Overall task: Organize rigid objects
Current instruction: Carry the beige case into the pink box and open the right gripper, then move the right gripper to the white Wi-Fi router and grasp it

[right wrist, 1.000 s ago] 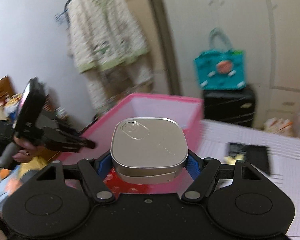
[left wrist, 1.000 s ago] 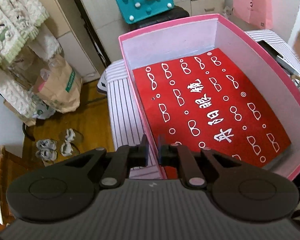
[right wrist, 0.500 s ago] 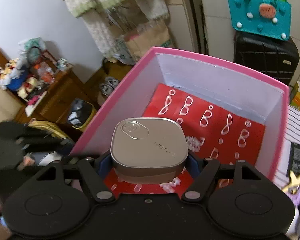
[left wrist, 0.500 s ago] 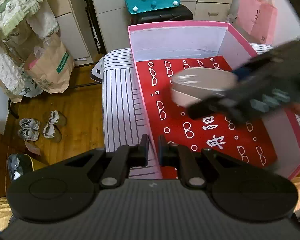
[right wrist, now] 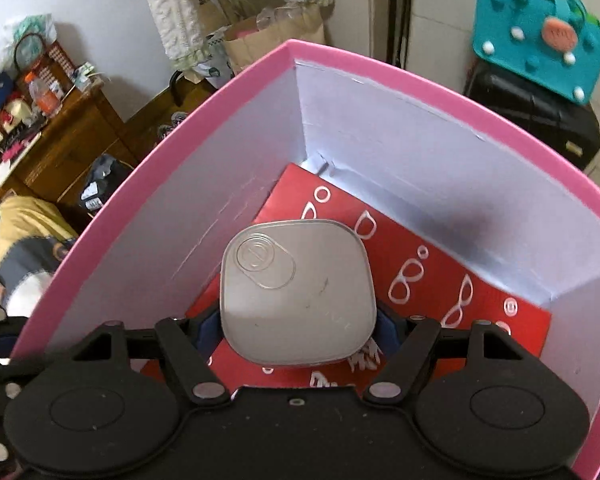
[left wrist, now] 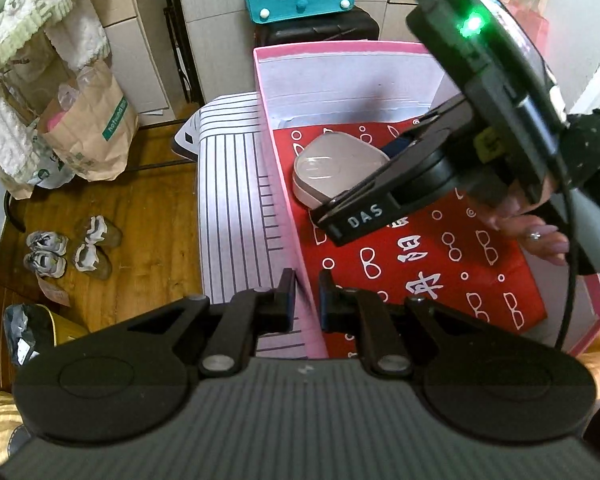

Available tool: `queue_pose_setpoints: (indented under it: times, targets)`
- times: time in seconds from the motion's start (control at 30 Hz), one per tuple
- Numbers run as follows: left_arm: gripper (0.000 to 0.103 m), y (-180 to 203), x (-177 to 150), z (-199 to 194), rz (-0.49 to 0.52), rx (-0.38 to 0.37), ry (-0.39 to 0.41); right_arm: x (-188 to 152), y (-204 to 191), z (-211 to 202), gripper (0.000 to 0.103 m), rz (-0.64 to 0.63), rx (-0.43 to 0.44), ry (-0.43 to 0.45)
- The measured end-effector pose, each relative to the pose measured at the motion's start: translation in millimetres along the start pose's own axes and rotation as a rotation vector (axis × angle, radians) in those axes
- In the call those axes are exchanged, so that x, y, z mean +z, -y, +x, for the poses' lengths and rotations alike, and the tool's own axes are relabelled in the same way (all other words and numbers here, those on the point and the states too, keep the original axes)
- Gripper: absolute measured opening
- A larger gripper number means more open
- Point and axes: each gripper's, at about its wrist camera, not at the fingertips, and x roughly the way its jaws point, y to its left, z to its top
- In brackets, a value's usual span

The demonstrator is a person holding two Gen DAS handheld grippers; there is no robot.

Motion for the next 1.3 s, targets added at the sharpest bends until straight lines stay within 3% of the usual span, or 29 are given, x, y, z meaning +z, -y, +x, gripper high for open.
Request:
queue_pose_setpoints:
  times: [0.13,0.33,0.47,0.6,0.73,0.9,1.03,1.3]
  targets:
    - [0.011,0.5,1.2,-0.5,0.007,0.001,-0.005,-3.4,-0.2,-19.1,0.085,-0.047,-0.049,0.064]
    - [0.011,-0.3,1.7,0.3,0.004,-0.003,-0.014,-15.6,3.0,-87.8,0.087,-0.053,-0.007,0.169]
    - [0.011,-1.8,3.3,1.9,-0.009,-0.006,-0.023,-40.6,14.1,-139.7,0.087,-0.042,0.008,0.261]
    - [0.011,-2.8,6.7,4.4,-0.030,-0.003,-0.040,-65.5,24.6,-168.8,0.087,-0.030,0.026,0.357]
    - [0.011,-2.4,7.2,6.7,-0.053,0.004,-0.049,-100.2,30.2,-187.1,0.087,-0.044,-0.013,0.420]
    - [0.011,-0.2,4.9,6.1,-0.066,0.021,-0.041,-147.9,54.4,-197.4,0.087,0.032,-0.117,0.462]
    - [0.011,0.7,3.0,5.6,-0.083,0.029,-0.031,-190.4,88.4,-194.6,0.087,0.129,-0.186,0.445]
    - [0.011,1.5,-1.1,9.1,-0.132,0.035,-0.038,-247.1,121.4,-156.8,0.087,0.251,-0.237,0.396]
